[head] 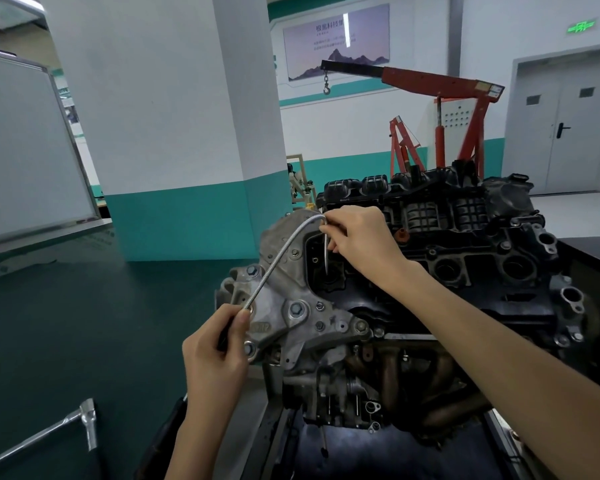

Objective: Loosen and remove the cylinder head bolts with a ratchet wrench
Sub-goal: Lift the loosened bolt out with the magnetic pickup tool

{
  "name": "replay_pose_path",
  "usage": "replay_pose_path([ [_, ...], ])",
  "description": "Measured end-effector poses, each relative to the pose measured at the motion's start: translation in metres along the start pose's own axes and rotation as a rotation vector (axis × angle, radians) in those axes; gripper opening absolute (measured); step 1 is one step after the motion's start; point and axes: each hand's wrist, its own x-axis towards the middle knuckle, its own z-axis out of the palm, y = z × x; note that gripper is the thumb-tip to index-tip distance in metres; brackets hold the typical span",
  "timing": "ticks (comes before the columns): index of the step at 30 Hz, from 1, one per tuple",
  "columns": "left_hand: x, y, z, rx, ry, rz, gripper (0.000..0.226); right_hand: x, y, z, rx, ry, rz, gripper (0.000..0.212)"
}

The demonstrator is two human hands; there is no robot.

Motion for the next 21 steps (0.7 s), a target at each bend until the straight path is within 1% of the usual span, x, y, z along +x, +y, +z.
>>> replay_pose_path([
  [5,-0.003,-0.001,-0.003,-0.060,-0.093,-0.050,0.029,0.001,0.000,-0.001,-0.009,0.027,-0.042,0.014],
  [9,0.006,0.009,0.005,-0.171,-0.202,-0.140,0.037,0.000,0.007,0.005,-0.018,0.031,-0.034,0.016],
  [13,0.035,0.025,0.024,-0.205,-0.280,-0.141,0.040,-0.002,0.016,0.013,-0.011,0.024,-0.013,0.017],
  [16,0.054,0.026,0.033,-0.238,-0.312,-0.155,0.045,-0.003,0.024,0.017,0.012,0.051,-0.005,0.014],
  [18,0.056,0.019,0.034,-0.216,-0.317,-0.172,0.044,-0.008,0.030,0.021,0.000,0.036,-0.033,0.011],
  [21,0.048,0.009,0.035,-0.241,-0.309,-0.254,0.043,-0.017,0.037,0.027,-0.003,0.009,-0.076,0.009],
])
